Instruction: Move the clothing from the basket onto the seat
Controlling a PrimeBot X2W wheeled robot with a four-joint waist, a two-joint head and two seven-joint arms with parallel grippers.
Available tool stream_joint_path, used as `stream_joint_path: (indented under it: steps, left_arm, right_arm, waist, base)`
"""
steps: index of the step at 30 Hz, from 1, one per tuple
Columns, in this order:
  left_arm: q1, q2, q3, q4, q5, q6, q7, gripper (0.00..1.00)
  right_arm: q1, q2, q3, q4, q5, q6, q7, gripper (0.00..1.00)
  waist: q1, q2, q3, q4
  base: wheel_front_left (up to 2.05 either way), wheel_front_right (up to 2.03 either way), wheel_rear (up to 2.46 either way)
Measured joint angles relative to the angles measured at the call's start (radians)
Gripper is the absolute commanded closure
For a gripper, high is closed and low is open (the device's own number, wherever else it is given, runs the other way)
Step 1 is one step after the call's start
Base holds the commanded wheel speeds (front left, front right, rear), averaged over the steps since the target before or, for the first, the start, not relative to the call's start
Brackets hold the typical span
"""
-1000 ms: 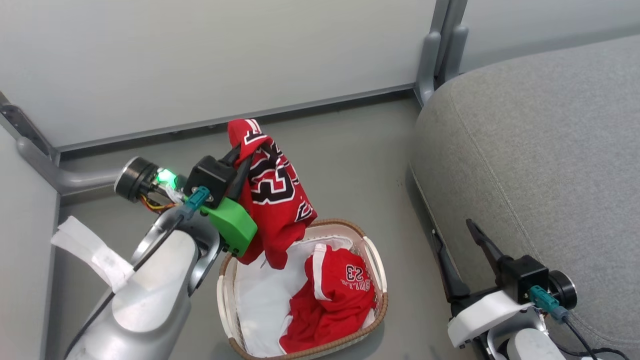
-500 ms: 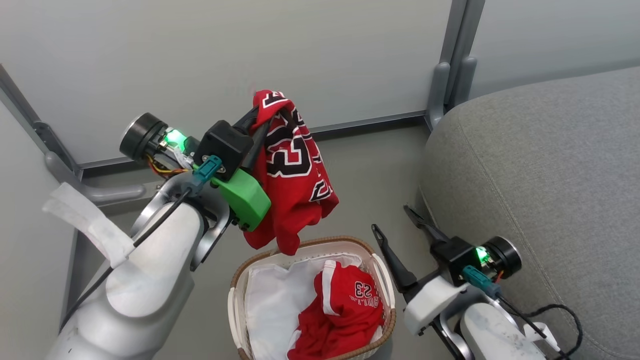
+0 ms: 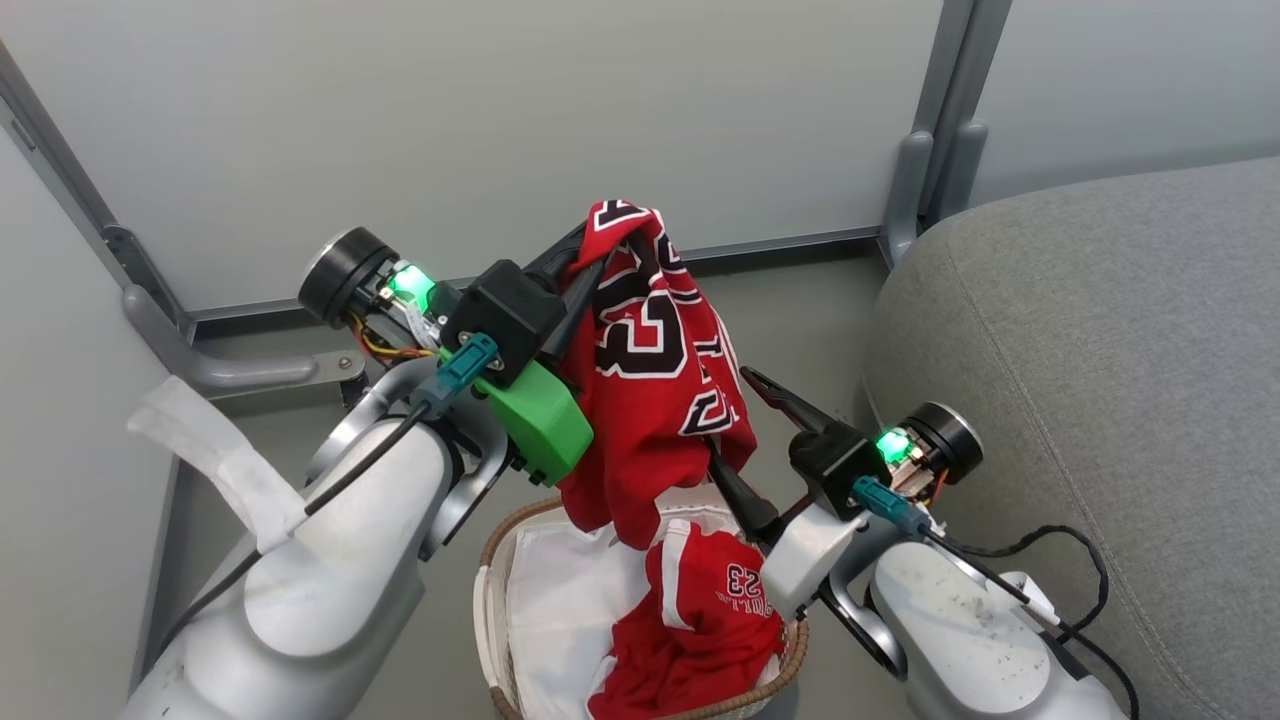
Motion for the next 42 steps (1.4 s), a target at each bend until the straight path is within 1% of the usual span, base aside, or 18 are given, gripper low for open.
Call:
stream_joint_path:
  steps: [3,4,7,8,13,14,15,16,17,25,32,37,42]
  left_arm:
    - [0.014,-0.002,-0.008,-0.01,-0.006,0.0,0.002,1.0]
    - [0.02,-0.003,-0.01,-0.012,-0.008,0.001,0.002,1.0]
    - [0.034,-0.007,-0.012,-0.014,-0.012,0.007,-0.001,1.0]
    - [0.04,-0.009,-0.012,-0.013,-0.015,0.014,-0.002,1.0]
    - [0.083,-0.014,-0.004,-0.012,-0.04,0.041,-0.027,1.0]
    - [0.095,-0.014,-0.001,-0.009,-0.044,0.046,-0.037,0.81]
    - [0.108,-0.016,0.005,-0.006,-0.052,0.054,-0.049,0.53]
    - [0.119,-0.018,0.009,-0.003,-0.058,0.059,-0.059,0.35]
    - [0.132,-0.021,0.013,0.002,-0.063,0.065,-0.069,0.0]
    - [0.26,-0.054,0.031,0.039,-0.123,0.112,-0.164,0.0]
    - [0.364,-0.072,0.02,0.065,-0.149,0.11,-0.23,0.0]
    - [0.409,-0.078,0.015,0.08,-0.157,0.099,-0.249,0.0]
    - [0.436,-0.085,0.016,0.077,-0.157,0.09,-0.258,0.0]
  right_arm:
    - [-0.027,0.0,0.037,0.012,0.017,0.0,0.0,0.0]
    - [-0.036,0.0,0.054,0.018,0.022,0.0,0.0,0.07]
    - [-0.063,0.001,0.075,0.017,0.049,0.0,0.0,0.81]
    - [-0.07,0.001,0.077,0.014,0.06,0.0,0.0,1.0]
    - [-0.07,0.0,0.069,-0.01,0.088,0.0,0.0,1.0]
    - [-0.066,0.001,0.065,-0.011,0.095,0.0,0.0,1.0]
    - [-0.06,0.001,0.056,-0.012,0.102,0.0,0.0,1.0]
    - [-0.056,0.001,0.048,-0.014,0.103,0.0,0.0,1.0]
    - [-0.051,0.0,0.034,-0.017,0.103,0.0,0.0,1.0]
    - [-0.017,0.0,-0.077,-0.051,0.077,0.0,0.0,1.0]
    - [0.029,0.0,-0.163,-0.077,0.044,0.0,0.0,1.0]
    - [0.059,0.0,-0.205,-0.075,0.01,0.0,0.0,1.0]
    - [0.072,0.001,-0.253,-0.083,-0.019,0.0,0.0,1.0]
  waist:
    - [0.0,0.0,0.003,0.003]
    - [0.0,0.0,0.004,0.003]
    - [0.0,0.0,0.006,0.005]
    - [0.0,0.0,0.007,0.005]
    - [0.0,0.0,0.01,0.004]
    - [0.0,0.0,0.01,0.004]
    - [0.0,0.0,0.011,0.004]
    - [0.0,0.0,0.011,0.003]
    - [0.0,0.0,0.011,0.003]
    - [0.0,0.0,0.008,-0.002]
    - [0.0,0.0,0.006,-0.006]
    - [0.0,0.0,0.008,-0.016]
    - [0.0001,0.0,0.013,-0.044]
  base:
    - [0.0,0.0,0.0]
    - [0.0,0.0,0.0]
    - [0.0,0.0,0.0]
    - [0.0,0.0,0.0]
    - [0.0,0.0,0.0]
    - [0.0,0.0,0.0]
    - [0.0,0.0,0.0]
    - [0.0,0.0,0.0]
    - [0.0,0.0,0.0]
    - [0.0,0.0,0.0]
    - [0.0,0.0,0.0]
    - [0.0,0.0,0.0]
    - [0.0,0.0,0.0]
